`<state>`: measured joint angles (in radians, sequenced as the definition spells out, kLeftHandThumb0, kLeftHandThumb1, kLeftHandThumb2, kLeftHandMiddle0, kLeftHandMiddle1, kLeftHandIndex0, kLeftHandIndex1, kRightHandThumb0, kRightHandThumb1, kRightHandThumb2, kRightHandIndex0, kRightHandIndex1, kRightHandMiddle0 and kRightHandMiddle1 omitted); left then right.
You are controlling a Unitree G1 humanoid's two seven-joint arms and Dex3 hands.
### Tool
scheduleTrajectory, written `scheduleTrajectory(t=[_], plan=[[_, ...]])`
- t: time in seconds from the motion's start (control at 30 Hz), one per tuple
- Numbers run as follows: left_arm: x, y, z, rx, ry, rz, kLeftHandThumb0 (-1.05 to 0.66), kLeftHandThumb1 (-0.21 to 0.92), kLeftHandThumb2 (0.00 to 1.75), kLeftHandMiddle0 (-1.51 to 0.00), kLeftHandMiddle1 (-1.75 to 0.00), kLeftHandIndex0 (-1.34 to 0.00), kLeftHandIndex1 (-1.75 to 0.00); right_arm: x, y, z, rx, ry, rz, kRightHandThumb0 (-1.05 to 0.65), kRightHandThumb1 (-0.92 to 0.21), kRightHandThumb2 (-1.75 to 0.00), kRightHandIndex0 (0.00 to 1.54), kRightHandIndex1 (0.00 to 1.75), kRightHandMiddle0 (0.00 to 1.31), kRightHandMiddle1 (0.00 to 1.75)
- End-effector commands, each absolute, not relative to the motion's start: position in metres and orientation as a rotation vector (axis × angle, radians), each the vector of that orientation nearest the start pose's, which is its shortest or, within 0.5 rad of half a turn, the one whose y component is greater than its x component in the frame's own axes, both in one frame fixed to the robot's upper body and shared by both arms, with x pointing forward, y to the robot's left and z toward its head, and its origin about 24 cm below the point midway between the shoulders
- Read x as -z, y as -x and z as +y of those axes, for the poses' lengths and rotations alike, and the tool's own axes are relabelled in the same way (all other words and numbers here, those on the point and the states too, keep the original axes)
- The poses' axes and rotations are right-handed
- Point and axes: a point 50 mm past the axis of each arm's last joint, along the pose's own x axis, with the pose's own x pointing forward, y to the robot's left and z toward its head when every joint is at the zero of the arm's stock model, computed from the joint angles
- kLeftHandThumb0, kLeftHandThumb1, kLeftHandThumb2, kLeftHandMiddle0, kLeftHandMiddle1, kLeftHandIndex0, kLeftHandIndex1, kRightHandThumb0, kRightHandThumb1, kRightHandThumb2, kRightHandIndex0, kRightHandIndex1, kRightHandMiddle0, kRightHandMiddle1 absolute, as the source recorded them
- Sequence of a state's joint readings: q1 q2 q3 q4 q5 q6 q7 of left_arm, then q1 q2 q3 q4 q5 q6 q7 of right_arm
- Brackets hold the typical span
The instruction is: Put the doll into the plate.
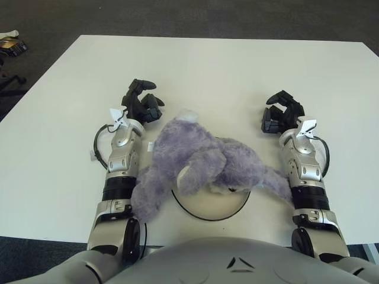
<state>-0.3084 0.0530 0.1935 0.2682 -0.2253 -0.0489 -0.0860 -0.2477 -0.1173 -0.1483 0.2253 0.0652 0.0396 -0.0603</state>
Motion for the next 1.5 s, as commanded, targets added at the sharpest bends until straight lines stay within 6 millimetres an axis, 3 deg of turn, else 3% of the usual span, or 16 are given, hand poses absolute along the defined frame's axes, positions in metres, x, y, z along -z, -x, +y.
scheduleTrajectory(t=[0.0, 0.4, 0.5, 0.63, 0.83, 1.1, 1.23, 1.47], plan=[[-0.065, -0.311, 0.180, -0.029, 0.207, -0.087, -0.01, 0.30, 1.35, -0.52, -1.75, -0.50, -1.75, -0.018, -0.284, -0.199, 0.194, 0.060, 0.205, -0.01, -0.03, -1.58, 0.80, 1.75, 0.72, 1.55], [-0.062, -0.310, 0.178, -0.019, 0.204, -0.074, -0.01, 0.30, 1.34, -0.51, -1.75, -0.50, -1.75, -0.016, -0.281, -0.200, 0.219, 0.083, 0.196, -0.01, 0.04, -1.66, 0.85, 1.75, 0.77, 1.56], [-0.061, -0.310, 0.178, -0.019, 0.203, -0.070, -0.01, 0.31, 1.34, -0.63, -1.72, -0.38, -1.75, -0.014, -0.280, -0.201, 0.227, 0.080, 0.187, -0.01, 0.07, -1.69, 0.86, 1.75, 0.79, 1.56], [-0.060, -0.310, 0.178, -0.016, 0.195, -0.067, -0.02, 0.31, 1.34, -0.67, -1.71, -0.35, -1.75, -0.010, -0.277, -0.201, 0.229, 0.078, 0.158, -0.01, 0.08, -1.70, 0.87, 1.75, 0.79, 1.57], [-0.059, -0.311, 0.177, -0.015, 0.201, -0.068, -0.01, 0.30, 1.34, -0.53, -1.74, -0.48, -1.75, -0.006, -0.275, -0.202, 0.227, 0.083, 0.101, -0.01, 0.09, -1.74, 0.89, 1.75, 0.77, 1.62], [-0.058, -0.311, 0.177, -0.017, 0.195, -0.071, -0.02, 0.29, 1.35, -0.69, -1.69, -0.37, -1.75, -0.004, -0.275, -0.202, 0.235, 0.068, 0.013, -0.01, 0.08, -1.75, 0.90, 1.75, 0.71, 1.69], [-0.058, -0.311, 0.177, -0.018, 0.195, -0.078, -0.01, 0.29, 1.36, -0.56, -1.73, -0.48, -1.75, -0.004, -0.274, -0.203, 0.242, 0.073, -0.034, -0.01, 0.07, -1.74, 0.91, 1.75, 0.70, 1.69], [-0.060, -0.311, 0.176, -0.046, 0.180, -0.088, -0.01, 0.30, 1.34, -0.51, -1.75, -0.50, -1.75, -0.005, -0.273, -0.203, 0.259, 0.062, -0.129, -0.01, 0.04, -1.72, 0.89, 1.75, 0.66, 1.70]])
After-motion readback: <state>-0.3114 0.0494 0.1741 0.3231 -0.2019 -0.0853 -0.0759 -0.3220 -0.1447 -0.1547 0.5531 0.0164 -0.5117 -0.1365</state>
